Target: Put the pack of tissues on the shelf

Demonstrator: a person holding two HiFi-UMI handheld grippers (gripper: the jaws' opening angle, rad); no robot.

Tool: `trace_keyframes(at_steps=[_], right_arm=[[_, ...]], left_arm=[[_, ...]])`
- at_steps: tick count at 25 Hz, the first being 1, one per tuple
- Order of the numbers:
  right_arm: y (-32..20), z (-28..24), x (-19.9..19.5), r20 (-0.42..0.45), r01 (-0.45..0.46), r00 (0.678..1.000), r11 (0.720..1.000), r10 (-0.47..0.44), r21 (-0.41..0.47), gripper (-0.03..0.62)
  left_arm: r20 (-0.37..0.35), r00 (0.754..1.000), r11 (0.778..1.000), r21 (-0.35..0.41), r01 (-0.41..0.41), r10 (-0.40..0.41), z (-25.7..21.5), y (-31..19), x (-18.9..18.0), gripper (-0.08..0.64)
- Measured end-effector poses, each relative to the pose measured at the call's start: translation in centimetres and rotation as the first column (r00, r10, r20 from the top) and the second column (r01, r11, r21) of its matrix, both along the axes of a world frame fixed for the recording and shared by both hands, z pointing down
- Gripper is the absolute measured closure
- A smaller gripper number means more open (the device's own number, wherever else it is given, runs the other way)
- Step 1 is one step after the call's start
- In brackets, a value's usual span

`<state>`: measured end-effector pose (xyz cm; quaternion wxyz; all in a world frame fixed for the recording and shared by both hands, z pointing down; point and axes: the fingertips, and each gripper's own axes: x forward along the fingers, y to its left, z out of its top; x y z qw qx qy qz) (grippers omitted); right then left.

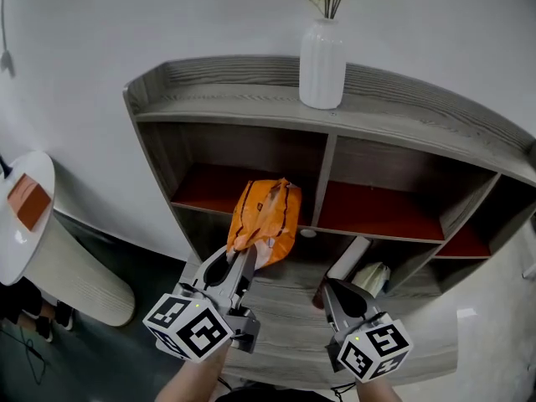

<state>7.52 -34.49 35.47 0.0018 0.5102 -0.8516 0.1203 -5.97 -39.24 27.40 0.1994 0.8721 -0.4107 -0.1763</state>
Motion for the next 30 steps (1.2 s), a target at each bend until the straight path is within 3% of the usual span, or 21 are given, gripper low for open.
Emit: trace_keyframes(at_steps=[14,24,30], right_arm=[[-1.4,1.0,-0.1,0.015,-0.016,1.0,0.999,0.016,-0.038,0.597],[-1.9,1.5,0.2,0.024,-0.027,0.999,0.998,0.028,-0.049,0.597],[-1.8,1.6,0.5,0.024,-0.034,0.999,0.998,0.035,-0.054,0.597]], left_arm=[[0.064,0.996,0.997,-0.028,0.065,-0.063,0.9,-3.6,0.5,0.488],[0.169,0.958,0.973,0.018,0.23,-0.23,1.3,-5.7,-0.7,0.264],[0.214,0.935,0.959,0.052,0.28,-0.284,1.4,-6.7,-0.4,0.181]])
